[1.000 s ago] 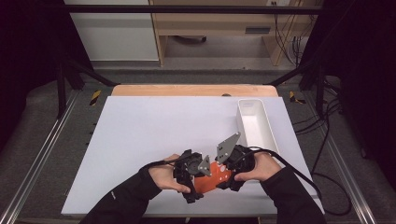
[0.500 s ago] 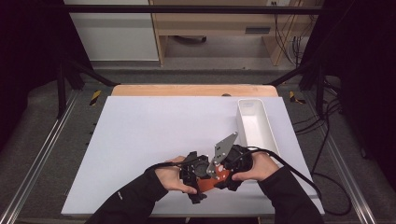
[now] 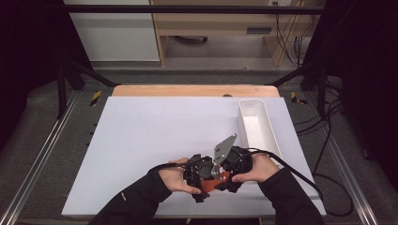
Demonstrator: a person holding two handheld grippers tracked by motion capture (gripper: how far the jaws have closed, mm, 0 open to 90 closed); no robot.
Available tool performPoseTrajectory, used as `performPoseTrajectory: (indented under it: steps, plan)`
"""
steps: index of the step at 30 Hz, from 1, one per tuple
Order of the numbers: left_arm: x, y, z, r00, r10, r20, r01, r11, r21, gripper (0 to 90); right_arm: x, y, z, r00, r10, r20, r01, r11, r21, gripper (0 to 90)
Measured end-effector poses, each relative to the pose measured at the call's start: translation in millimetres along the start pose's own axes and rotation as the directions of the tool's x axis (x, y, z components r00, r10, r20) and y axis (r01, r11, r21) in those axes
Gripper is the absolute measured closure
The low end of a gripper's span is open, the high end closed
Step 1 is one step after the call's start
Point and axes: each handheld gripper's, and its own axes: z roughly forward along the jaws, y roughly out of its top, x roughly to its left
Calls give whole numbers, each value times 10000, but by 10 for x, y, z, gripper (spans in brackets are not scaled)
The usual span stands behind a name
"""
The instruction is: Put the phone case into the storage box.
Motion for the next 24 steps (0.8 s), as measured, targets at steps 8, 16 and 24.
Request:
performPoseTrajectory:
  steps: [8,16,24]
  plan:
    - [8,3,13,9998,178,-58,-177,9998,84,138,2,2,18,10000,-96,21,96,9999,76,161]
    - [13,-23,6,9999,48,-90,-50,9998,-204,149,13,2,9,9999,-122,112,122,9999,47,158]
    - [30,-58,-18,9999,130,-94,-134,9990,-427,153,9,-7,6,9997,-184,185,185,9998,-18,148]
